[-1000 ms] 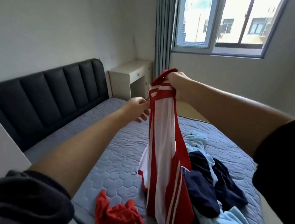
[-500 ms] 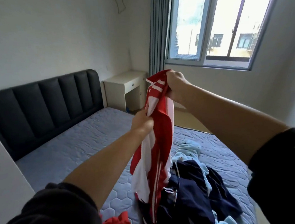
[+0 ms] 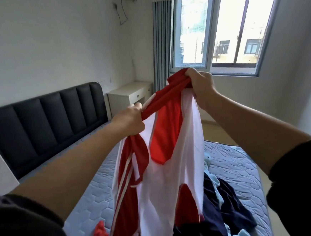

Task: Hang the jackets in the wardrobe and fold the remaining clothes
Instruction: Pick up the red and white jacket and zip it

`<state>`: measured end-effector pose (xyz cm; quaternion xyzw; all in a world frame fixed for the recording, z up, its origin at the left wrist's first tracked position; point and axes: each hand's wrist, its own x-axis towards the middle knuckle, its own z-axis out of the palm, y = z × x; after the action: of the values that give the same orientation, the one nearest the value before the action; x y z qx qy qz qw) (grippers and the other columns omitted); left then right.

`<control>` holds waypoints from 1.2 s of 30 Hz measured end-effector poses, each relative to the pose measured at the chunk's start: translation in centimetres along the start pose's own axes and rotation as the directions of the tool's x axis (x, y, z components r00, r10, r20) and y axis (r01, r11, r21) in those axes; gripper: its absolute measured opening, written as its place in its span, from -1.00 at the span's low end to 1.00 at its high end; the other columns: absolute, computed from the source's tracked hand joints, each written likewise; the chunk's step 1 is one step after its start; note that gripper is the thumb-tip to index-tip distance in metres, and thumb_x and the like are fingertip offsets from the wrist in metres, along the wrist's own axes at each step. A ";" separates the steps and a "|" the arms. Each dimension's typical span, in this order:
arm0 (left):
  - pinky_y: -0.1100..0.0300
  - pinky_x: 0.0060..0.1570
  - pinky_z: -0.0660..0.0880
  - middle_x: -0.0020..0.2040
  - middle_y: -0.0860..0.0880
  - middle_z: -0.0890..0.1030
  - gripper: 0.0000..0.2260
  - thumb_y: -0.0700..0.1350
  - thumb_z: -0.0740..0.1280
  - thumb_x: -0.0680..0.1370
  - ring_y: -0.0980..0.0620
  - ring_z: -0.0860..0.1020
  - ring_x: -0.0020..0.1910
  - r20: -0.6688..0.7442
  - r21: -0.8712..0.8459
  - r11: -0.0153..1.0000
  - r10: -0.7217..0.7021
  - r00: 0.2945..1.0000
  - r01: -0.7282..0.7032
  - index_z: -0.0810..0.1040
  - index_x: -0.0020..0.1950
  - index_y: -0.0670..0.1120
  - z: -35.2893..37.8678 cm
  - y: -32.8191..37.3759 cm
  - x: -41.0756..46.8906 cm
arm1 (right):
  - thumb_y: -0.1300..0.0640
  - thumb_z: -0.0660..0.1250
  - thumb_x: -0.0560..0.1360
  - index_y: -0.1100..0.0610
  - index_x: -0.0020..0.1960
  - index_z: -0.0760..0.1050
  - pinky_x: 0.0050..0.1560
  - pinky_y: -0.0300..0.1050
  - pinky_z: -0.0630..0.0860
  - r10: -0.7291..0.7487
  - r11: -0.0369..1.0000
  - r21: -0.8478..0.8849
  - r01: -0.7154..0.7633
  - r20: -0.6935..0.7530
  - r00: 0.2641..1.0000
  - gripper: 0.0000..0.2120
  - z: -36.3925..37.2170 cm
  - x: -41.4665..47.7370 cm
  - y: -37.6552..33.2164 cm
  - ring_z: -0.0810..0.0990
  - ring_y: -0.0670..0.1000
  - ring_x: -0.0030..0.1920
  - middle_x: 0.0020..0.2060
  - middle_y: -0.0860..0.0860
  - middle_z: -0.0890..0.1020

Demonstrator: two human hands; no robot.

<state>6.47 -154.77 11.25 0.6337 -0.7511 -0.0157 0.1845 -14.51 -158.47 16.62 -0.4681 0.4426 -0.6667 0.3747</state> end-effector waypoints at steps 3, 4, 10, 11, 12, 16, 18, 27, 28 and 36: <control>0.17 -0.38 0.41 -0.14 -0.11 0.51 -0.85 -0.20 0.17 0.49 -0.03 0.51 -0.26 0.188 0.057 0.994 -0.098 0.977 0.089 0.37 0.06 -0.11 -1.3 -0.8 -0.5 | 0.14 0.36 0.38 0.06 -0.51 0.50 -0.36 -0.21 0.43 -0.063 0.991 -0.122 0.063 0.001 0.998 -0.71 -0.8 -0.3 -0.2 0.45 -0.06 -0.46 -0.55 -0.05 0.48; 0.17 -0.41 0.41 -0.15 -0.13 0.54 -0.89 -0.19 0.16 0.51 -0.04 0.52 -0.30 0.226 0.073 0.993 -0.104 0.969 0.090 0.40 0.01 -0.14 -1.4 -1.1 -0.8 | 0.13 0.36 0.39 0.06 -0.53 0.53 -0.34 -0.19 0.46 -0.065 0.990 -0.129 0.063 -0.013 0.998 -0.70 -1.0 -0.3 -0.2 0.47 -0.06 -0.43 -0.53 -0.06 0.50; 0.14 -0.30 0.31 -0.28 -0.12 0.55 -0.73 -0.10 0.20 0.60 -0.12 0.50 -0.23 -0.047 -0.169 0.980 -0.117 0.992 0.108 0.52 -0.26 -0.15 -1.0 -3.3 -1.7 | 0.11 0.45 0.44 0.05 -0.27 0.68 -0.06 -0.07 0.63 -0.075 0.996 -0.045 0.080 0.105 0.992 -0.88 -3.3 -1.3 -1.3 0.65 0.00 -0.26 -0.34 0.00 0.68; 0.14 -0.34 0.29 -0.34 -0.07 0.52 -0.72 -0.09 0.20 0.61 -0.10 0.48 -0.27 -0.112 -0.310 0.946 -0.142 0.984 0.101 0.51 -0.28 -0.11 -1.2 -3.5 -1.8 | 0.14 0.46 0.45 0.08 -0.21 0.68 -0.03 -0.05 0.63 -0.081 0.996 -0.019 0.085 0.157 0.984 -0.93 -3.8 -1.5 -1.4 0.66 0.01 -0.23 -0.31 0.02 0.69; 0.14 -0.36 0.29 -0.38 -0.04 0.49 -0.71 -0.09 0.20 0.62 -0.08 0.46 -0.30 -0.165 -0.421 0.903 -0.166 0.972 0.083 0.49 -0.29 -0.08 -1.5 -3.5 -1.8 | 0.19 0.45 0.45 0.10 -0.18 0.66 -0.03 -0.06 0.62 -0.085 0.996 -0.010 0.089 0.204 0.975 -0.96 -4.2 -1.7 -1.2 0.66 0.00 -0.23 -0.30 0.01 0.69; 0.13 -0.28 0.37 -0.33 -0.07 0.54 -0.77 -0.12 0.16 0.63 -0.26 0.54 -0.18 -0.342 -0.467 0.884 -0.140 0.929 -0.039 0.53 -0.16 -0.10 -3.4 -3.1 -1.1 | 0.38 0.45 0.38 0.11 -0.17 0.48 -0.21 -0.24 0.46 -0.229 0.835 -0.425 0.350 0.310 0.923 -0.77 -6.2 -2.5 0.4 0.49 -0.09 -0.30 -0.30 -0.03 0.54; 0.19 -0.20 0.35 -0.27 -0.04 0.56 -0.80 -0.16 0.15 0.61 -0.13 0.53 -0.20 -0.413 -0.366 0.921 -0.031 0.910 -0.134 0.56 -0.09 -0.08 -4.2 -2.8 -0.9 | 0.36 0.43 0.35 0.12 -0.05 0.40 -0.22 -0.08 0.46 -0.208 0.676 -0.594 0.435 0.413 0.887 -0.71 -6.9 -3.4 1.1 0.44 0.00 -0.26 -0.23 0.05 0.55; 0.15 -0.40 0.44 -0.45 0.14 0.42 -0.83 0.01 0.26 0.56 0.15 0.42 -0.48 -0.283 0.183 0.824 0.566 0.774 -0.536 0.42 -0.21 0.02 -5.7 -3.3 -0.8 | -0.11 0.39 0.47 0.10 -0.24 0.44 0.03 -0.08 0.32 -0.013 -0.072 -0.792 0.606 0.608 0.794 -0.69 -11.1 -4.5 0.9 0.41 -0.03 -0.12 -0.23 -0.04 0.47; 0.20 -0.44 0.39 -0.47 0.17 0.38 -0.78 0.12 0.28 0.53 0.18 0.39 -0.51 -0.196 0.290 0.761 0.640 0.743 -0.580 0.40 -0.23 0.04 -5.9 -3.8 -1.0 | -0.13 0.39 0.46 0.12 -0.21 0.48 0.09 -0.07 0.30 -0.062 -0.096 -0.794 0.600 0.607 0.792 -0.68 -11.7 -4.7 0.5 0.40 -0.04 -0.08 -0.19 -0.04 0.48; 0.10 -0.16 0.41 -0.15 -0.04 0.58 -0.63 0.24 0.18 0.56 -0.09 0.54 -0.11 -0.042 0.324 0.942 0.112 0.993 -0.093 0.54 -0.15 -0.02 -6.2 -8.4 -0.2 | 0.33 0.18 0.49 0.14 -0.12 0.29 -0.27 0.04 0.53 -0.129 0.028 -0.973 0.227 0.222 0.966 -0.88 -11.5 -7.1 1.2 0.62 0.27 -0.25 -0.26 0.27 0.60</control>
<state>16.25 -154.97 14.78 0.6154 -0.7698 0.1352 0.1018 -23.44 -149.64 11.50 -0.6711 0.7026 -0.2037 -0.1202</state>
